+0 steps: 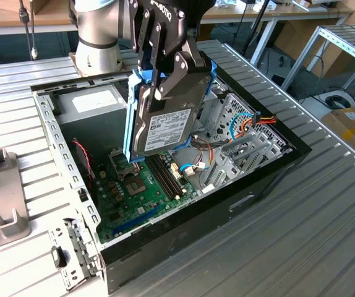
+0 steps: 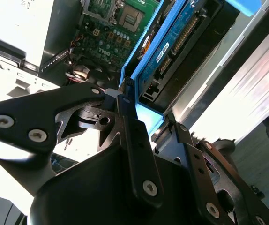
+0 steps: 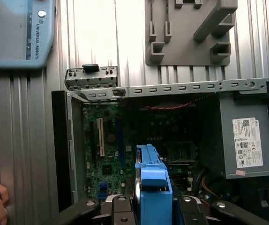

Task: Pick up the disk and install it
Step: 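Insert the disk into the insertion slot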

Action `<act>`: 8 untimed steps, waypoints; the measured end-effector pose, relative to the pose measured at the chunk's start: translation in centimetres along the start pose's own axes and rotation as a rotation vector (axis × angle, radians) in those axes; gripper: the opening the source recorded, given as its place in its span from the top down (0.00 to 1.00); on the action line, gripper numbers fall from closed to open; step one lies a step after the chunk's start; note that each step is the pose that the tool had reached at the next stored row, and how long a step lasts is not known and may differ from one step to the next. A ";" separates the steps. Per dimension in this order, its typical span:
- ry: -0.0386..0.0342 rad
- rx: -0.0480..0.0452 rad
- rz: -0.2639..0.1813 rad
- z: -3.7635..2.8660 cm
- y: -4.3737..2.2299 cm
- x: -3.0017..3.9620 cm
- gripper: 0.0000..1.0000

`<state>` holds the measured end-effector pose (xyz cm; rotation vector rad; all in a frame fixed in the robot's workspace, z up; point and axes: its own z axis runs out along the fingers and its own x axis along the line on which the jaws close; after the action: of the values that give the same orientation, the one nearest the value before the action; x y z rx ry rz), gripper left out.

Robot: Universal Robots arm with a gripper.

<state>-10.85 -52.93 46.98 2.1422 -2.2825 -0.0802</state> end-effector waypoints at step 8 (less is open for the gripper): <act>0.0000 -0.0002 0.000 -0.02 -0.30 1.01 0.63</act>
<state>-10.61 -53.95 46.96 2.1421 -2.2825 -0.0805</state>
